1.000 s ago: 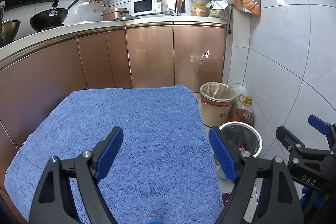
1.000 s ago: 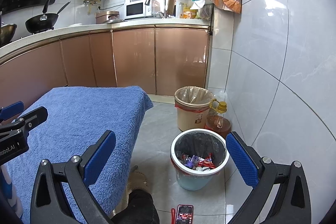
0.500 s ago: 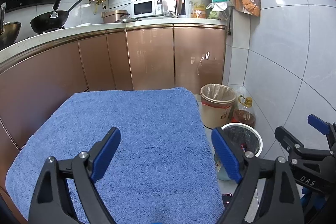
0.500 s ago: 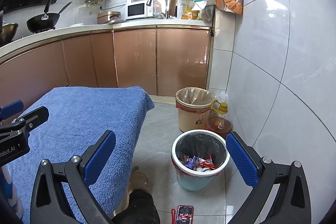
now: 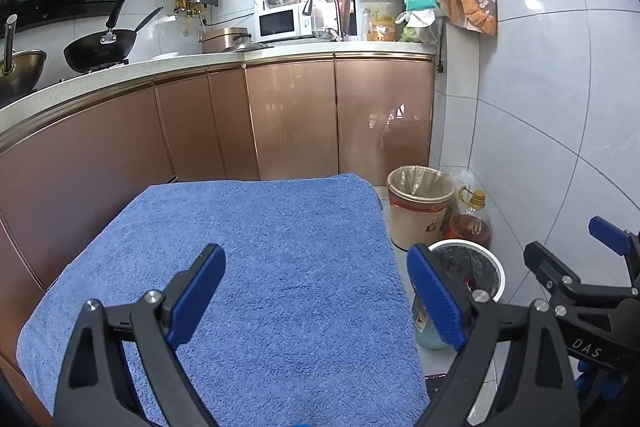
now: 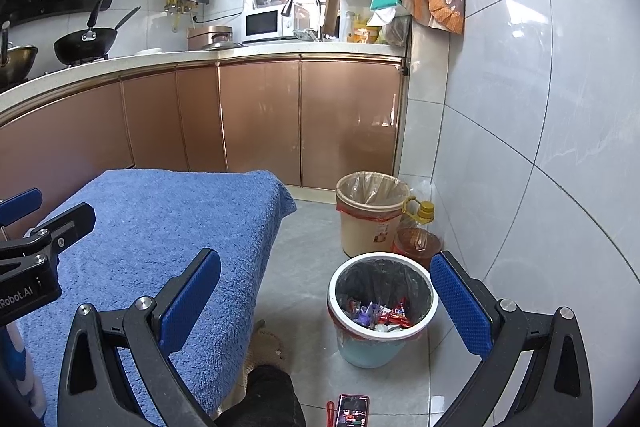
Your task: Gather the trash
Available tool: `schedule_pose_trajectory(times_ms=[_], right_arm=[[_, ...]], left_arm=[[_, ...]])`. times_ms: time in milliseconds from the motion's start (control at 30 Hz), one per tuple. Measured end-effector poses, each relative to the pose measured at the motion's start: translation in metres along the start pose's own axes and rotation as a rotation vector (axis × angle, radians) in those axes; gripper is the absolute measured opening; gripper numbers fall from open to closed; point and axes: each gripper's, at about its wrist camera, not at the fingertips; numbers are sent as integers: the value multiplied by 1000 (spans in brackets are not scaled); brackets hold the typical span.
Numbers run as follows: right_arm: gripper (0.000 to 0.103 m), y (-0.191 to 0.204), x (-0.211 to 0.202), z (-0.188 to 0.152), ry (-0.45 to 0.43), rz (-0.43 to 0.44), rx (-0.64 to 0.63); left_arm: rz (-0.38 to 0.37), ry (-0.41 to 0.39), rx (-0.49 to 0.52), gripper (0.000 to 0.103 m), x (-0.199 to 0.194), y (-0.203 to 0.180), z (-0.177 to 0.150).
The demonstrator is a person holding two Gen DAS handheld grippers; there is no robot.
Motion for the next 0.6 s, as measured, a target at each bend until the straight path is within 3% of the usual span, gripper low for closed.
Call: schedule_pose_trajectory(times_ms=[600], right_arm=[[103,-1,-1,3,-4,8,-8]], left_arm=[[8,-39,-3,93,-8,2,0]])
Point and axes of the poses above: each gripper's, at about its wrist camera, not at the fingertips, and x roughly the way its jaws point, y to its left, z to its top, and after that the axes turned 11 degrees about y, right-handed
